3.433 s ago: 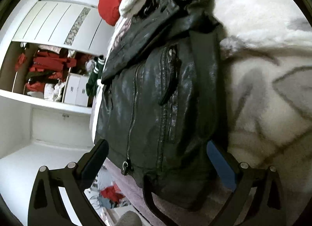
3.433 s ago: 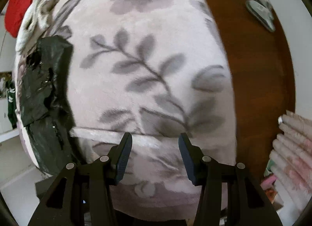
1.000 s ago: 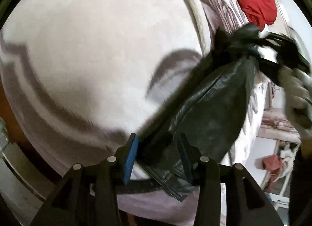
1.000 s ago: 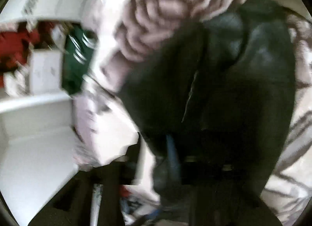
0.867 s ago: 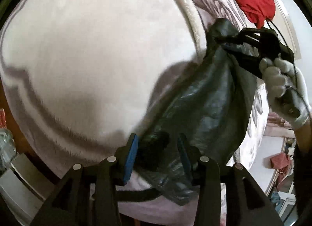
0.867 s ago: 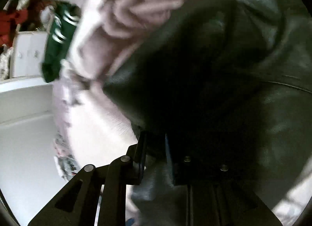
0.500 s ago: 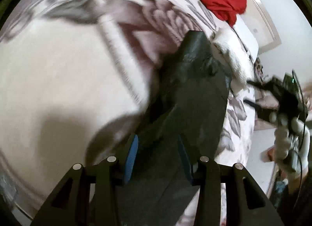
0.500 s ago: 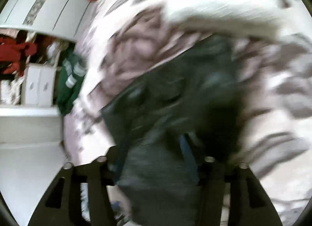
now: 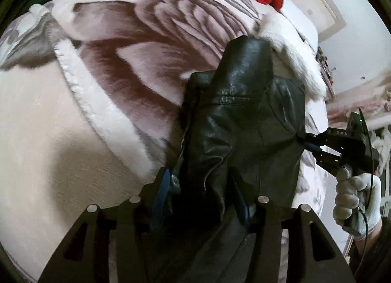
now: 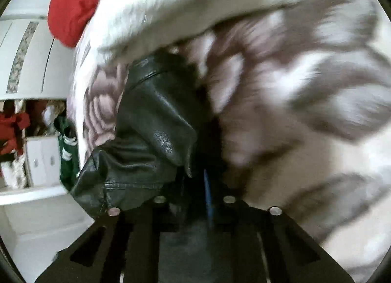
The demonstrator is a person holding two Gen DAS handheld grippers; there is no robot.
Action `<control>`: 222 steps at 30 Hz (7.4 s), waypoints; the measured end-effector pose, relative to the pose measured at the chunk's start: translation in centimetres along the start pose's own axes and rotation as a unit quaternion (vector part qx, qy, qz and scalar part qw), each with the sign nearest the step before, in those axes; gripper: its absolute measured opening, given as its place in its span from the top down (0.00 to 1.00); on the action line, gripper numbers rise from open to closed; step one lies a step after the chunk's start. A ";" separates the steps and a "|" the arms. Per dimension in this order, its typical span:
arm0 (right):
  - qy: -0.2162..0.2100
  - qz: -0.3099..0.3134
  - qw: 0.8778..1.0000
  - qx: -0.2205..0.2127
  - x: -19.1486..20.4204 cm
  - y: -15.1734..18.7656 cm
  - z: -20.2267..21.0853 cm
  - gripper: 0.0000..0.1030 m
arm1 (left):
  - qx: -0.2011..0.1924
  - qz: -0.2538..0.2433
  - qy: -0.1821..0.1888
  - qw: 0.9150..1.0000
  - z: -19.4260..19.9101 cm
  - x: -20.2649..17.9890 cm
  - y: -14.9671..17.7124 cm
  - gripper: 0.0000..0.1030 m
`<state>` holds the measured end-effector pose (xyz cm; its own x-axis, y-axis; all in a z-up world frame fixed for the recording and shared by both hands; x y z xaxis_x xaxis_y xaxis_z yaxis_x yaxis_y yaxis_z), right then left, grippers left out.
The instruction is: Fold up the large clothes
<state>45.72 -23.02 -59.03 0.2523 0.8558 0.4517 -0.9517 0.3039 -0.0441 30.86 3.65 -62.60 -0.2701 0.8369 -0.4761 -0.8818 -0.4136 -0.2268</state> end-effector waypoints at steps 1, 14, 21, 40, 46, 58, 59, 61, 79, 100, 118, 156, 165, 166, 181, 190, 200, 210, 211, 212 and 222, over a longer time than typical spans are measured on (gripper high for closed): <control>0.010 -0.003 1.000 -0.001 -0.7 0.2 0.5 0.86 | 0.002 0.000 -0.005 1.000 -0.3 -0.1 0.2 0.53; -0.035 0.179 0.974 0.131 14.4 7.0 0.8 0.67 | -0.027 0.071 0.016 0.997 0.4 1.6 0.8 0.52; 0.070 0.237 0.950 0.192 15.1 11.5 -11.3 0.68 | -0.006 0.111 0.043 0.993 -1.3 3.7 -0.2 0.52; -0.040 0.096 0.986 0.127 -0.9 -2.0 -2.9 0.27 | 0.006 0.083 0.022 0.996 -3.0 -4.1 3.5 0.56; -0.124 0.061 0.980 0.143 1.2 -3.7 -7.5 0.58 | 0.012 0.057 0.019 0.998 -3.2 -4.4 3.2 0.55; -0.099 -0.197 0.975 -0.019 -16.8 5.4 10.1 0.67 | 0.035 0.054 0.086 0.994 -1.6 -12.2 6.5 0.55; -0.087 -0.201 0.975 -0.018 -18.8 6.8 11.0 0.66 | 0.040 0.054 0.091 0.994 -2.3 -13.3 7.4 0.56; -0.081 -0.205 0.975 0.002 -21.8 8.6 11.1 0.58 | 0.061 0.050 0.088 0.993 -3.6 -14.7 9.0 0.58; -0.228 -0.086 0.967 0.071 -21.4 5.6 2.8 0.21 | 0.105 0.053 0.038 0.992 -10.2 -11.3 10.1 0.94; -0.178 0.135 0.975 -0.014 -7.9 8.8 11.6 0.71 | 0.023 0.048 -0.045 0.998 -5.0 -10.5 9.2 0.03; -0.017 0.597 0.798 0.081 8.0 40.1 2.3 0.71 | -0.095 0.299 -0.225 0.922 14.6 13.7 23.6 0.00; -0.158 0.257 0.905 0.300 0.4 28.8 -4.0 0.41 | -0.129 0.283 -0.209 0.927 15.9 12.3 21.7 0.00; -0.212 -0.035 0.972 0.100 -9.7 24.7 5.9 0.31 | -0.123 0.248 -0.151 0.949 12.2 6.8 20.1 0.00; -0.172 -0.040 0.977 0.122 -11.7 25.4 5.2 0.25 | -0.115 0.253 -0.132 0.951 10.8 5.8 20.2 0.00; -0.031 0.262 0.958 0.113 -8.0 14.7 13.1 0.20 | -0.136 0.329 0.030 0.934 3.0 -0.2 16.6 0.77; -0.026 0.312 0.938 0.147 -1.8 16.0 7.0 0.89 | -0.162 0.345 0.044 0.924 4.5 0.5 19.9 0.81; 0.054 0.299 0.930 0.208 -1.6 16.4 -0.6 0.83 | -0.107 0.346 0.056 0.930 4.3 2.2 19.7 0.66; -0.045 0.256 0.957 0.132 -2.2 16.2 13.0 0.41 | -0.127 0.216 0.007 0.968 7.9 -2.3 16.8 0.47; -0.055 0.247 0.956 0.148 -2.6 17.2 12.9 0.50 | -0.122 0.208 0.006 0.970 6.9 -2.4 16.4 0.47; -0.057 0.244 0.954 0.165 -3.1 17.9 12.5 0.60 | -0.116 0.202 -0.001 0.973 6.1 -2.3 16.5 0.47; 0.072 0.254 0.945 0.195 -6.4 19.1 2.6 1.00 | -0.059 0.151 -0.036 0.986 0.2 -1.3 15.2 0.47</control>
<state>25.51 -23.80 -60.43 -0.2607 0.9061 0.3332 -0.9413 -0.3152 0.1207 17.76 -3.66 -65.23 -0.5446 0.6904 -0.4762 -0.7069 -0.6834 -0.1823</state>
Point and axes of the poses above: each gripper's, at about its wrist camera, not at the fingertips, and z roughly against the way its jaws point, x to its left, y to its underside, the point moved 9 cm from there along -z, roughly the way its jaws point, and after that the axes turned 2 degrees about -x, right-handed, at the moved point
